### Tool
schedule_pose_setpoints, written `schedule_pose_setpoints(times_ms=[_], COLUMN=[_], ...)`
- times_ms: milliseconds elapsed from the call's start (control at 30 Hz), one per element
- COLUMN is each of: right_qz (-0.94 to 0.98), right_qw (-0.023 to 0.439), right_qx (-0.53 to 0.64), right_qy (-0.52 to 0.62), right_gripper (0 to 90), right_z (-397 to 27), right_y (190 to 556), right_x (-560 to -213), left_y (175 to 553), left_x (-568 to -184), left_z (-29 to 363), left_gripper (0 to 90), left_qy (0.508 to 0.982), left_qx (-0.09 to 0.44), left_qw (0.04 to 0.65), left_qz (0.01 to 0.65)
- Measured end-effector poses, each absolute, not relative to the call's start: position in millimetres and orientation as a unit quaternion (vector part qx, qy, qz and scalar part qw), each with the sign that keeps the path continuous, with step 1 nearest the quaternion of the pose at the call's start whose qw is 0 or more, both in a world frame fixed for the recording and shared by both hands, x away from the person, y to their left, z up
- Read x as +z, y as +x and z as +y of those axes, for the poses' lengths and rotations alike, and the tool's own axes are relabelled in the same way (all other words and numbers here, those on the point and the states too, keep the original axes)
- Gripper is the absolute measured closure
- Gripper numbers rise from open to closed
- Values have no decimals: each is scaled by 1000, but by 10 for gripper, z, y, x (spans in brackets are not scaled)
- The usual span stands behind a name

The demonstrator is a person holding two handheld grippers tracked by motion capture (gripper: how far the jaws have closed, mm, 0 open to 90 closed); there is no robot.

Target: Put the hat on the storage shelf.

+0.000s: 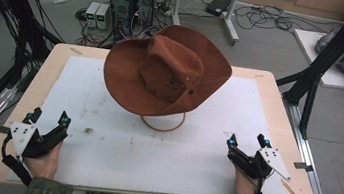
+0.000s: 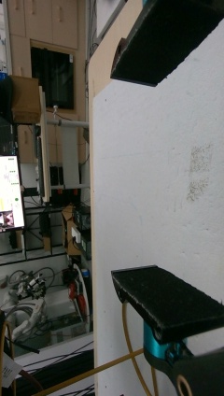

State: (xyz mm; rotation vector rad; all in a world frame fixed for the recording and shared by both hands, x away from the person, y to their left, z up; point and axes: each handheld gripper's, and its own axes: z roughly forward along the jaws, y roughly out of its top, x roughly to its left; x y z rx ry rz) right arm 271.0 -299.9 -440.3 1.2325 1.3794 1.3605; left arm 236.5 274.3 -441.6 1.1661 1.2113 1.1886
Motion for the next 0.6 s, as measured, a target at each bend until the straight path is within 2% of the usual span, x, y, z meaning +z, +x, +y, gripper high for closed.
schedule_pose_setpoints(times_ms=[600], right_qz=[549], right_qw=[411], right_qx=[543], right_qy=[485], right_gripper=[45], right_z=[-2961], right_y=[2690], right_x=[-4386], left_y=[2338], left_x=[-4425], left_z=[2781], left_gripper=[213], left_qy=[491], left_qx=[487], left_qw=[522], left_qz=[499])
